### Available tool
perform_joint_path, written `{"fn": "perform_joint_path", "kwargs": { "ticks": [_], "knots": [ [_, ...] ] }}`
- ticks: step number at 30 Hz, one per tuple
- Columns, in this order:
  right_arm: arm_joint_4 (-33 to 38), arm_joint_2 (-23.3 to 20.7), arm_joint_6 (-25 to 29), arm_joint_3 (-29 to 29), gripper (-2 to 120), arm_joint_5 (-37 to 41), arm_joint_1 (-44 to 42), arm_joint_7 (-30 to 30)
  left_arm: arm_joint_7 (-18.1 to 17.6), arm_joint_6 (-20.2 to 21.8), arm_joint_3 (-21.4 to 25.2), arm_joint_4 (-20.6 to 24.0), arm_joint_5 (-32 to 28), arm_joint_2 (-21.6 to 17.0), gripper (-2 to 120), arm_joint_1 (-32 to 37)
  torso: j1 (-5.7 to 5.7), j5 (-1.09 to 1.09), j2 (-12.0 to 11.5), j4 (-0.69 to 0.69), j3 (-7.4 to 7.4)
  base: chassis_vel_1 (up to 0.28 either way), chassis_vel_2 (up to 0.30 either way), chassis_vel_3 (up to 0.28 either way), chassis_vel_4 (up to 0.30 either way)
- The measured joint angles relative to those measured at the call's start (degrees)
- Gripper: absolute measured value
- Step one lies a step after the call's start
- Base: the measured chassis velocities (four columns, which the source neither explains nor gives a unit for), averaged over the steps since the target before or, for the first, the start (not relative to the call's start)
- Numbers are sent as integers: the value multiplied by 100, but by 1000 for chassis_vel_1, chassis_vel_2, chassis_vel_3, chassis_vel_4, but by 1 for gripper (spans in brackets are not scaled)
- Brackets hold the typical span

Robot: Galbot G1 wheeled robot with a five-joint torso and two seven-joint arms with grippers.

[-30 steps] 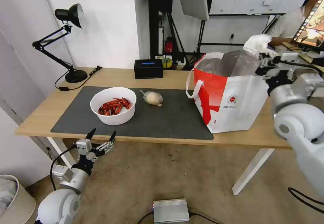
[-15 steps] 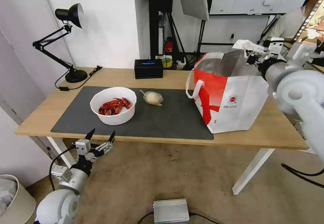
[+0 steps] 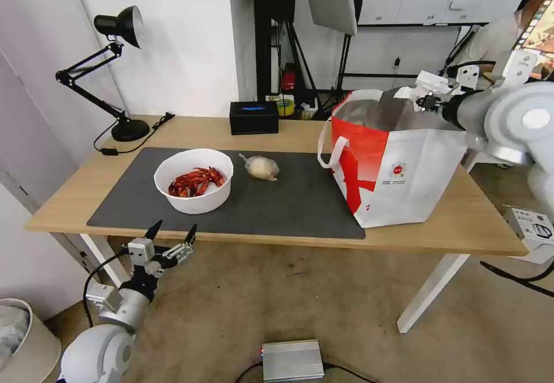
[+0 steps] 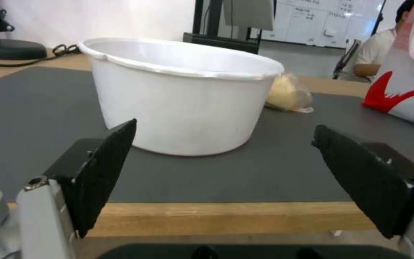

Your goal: Pick up the trash from the table and place it into the takeout bag.

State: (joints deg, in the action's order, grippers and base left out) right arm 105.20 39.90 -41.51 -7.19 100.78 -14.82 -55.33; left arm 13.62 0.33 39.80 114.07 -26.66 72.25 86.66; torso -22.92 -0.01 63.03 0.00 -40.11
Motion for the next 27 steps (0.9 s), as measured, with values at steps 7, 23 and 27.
{"fn": "perform_joint_path", "kwargs": {
  "ticks": [7,23,27],
  "knots": [
    [-35,42,4,10,38,86,8,-80,12,1,54,-2,-41,-18,100,6,0,1,0,-1,0,0,0,0,0],
    [335,-5,1217,-94,95,-1496,-514,1363,20,1,69,-26,-62,-8,100,-14,0,0,0,0,0,0,0,0,0],
    [628,-63,2132,-308,100,-2575,-1074,2278,23,1,87,-22,-62,-14,100,-13,0,0,0,0,0,0,0,0,0]
  ]
}}
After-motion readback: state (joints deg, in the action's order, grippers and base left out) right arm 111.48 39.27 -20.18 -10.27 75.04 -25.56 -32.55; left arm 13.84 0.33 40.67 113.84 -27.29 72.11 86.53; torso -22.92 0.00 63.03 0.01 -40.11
